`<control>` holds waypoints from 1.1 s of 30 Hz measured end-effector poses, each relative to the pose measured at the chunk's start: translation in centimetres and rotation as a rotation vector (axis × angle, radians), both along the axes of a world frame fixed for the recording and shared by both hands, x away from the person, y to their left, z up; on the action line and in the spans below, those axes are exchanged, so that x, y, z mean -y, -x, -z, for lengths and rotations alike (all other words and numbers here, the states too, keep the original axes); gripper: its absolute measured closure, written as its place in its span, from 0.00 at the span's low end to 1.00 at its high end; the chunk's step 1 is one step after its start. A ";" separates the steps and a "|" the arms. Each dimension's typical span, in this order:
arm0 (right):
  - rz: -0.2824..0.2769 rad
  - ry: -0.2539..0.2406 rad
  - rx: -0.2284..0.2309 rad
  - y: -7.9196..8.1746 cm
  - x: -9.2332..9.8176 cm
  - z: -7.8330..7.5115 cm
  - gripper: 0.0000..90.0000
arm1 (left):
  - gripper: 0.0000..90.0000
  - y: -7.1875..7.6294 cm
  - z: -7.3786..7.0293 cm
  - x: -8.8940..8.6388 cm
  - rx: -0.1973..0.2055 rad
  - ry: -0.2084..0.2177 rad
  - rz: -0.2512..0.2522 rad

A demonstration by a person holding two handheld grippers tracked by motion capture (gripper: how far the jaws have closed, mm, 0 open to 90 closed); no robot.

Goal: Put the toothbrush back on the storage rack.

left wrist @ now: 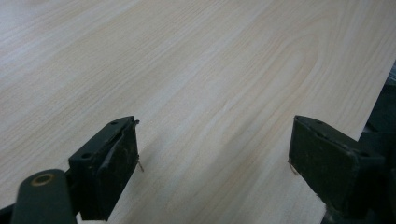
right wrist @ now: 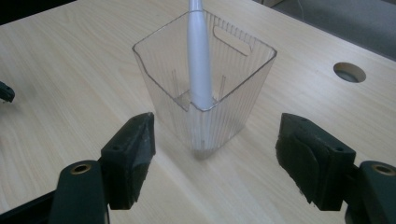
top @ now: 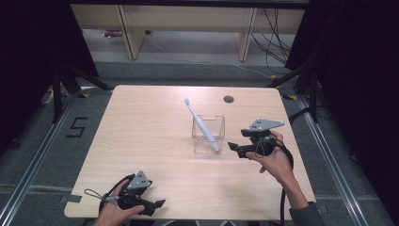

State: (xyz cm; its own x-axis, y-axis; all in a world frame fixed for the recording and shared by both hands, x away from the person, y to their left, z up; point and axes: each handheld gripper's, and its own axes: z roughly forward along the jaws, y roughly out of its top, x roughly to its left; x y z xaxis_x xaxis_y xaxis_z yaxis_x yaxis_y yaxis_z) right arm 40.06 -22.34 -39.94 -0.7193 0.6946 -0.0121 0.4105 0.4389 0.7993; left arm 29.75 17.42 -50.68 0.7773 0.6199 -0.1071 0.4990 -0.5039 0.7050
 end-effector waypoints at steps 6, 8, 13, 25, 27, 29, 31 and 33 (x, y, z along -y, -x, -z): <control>0.007 0.001 -0.007 0.2 0.4 0.5 0.32 | 0.17 0.0 0.0 0.0 -0.002 0.000 -0.001; 0.013 -0.006 -0.005 0.4 0.5 0.5 0.32 | 0.17 0.0 0.0 0.0 -0.001 0.001 0.001; 0.009 -0.006 -0.004 1.0 0.6 0.5 0.30 | 0.17 0.0 0.0 0.0 0.000 0.001 0.000; 0.008 -0.020 -0.003 2.2 0.6 1.4 0.28 | 0.17 -0.1 -0.1 -0.1 0.006 -0.018 0.003; 0.012 -0.018 -0.012 2.4 0.6 1.5 0.28 | 0.17 -0.1 -0.1 -0.1 0.007 -0.018 0.003; -0.003 -0.008 -0.016 2.5 0.6 2.0 0.28 | 0.17 -0.1 -0.1 -0.1 0.007 -0.017 0.002; -0.003 -0.017 -0.039 2.6 0.6 2.3 0.28 | 0.17 -0.1 -0.1 -0.1 0.007 -0.018 0.003; -0.003 -0.005 -0.033 2.7 0.7 2.3 0.28 | 0.17 -0.1 -0.1 -0.1 0.006 -0.018 0.004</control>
State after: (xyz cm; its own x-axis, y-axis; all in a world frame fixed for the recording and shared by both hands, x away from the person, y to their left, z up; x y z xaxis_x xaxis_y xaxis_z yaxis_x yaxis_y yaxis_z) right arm 37.39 -23.06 -42.29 -0.7210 0.6928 0.0151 0.4358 0.4364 0.7872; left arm 29.82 17.51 -50.61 0.7802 0.6189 -0.0908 0.4928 -0.5187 0.6987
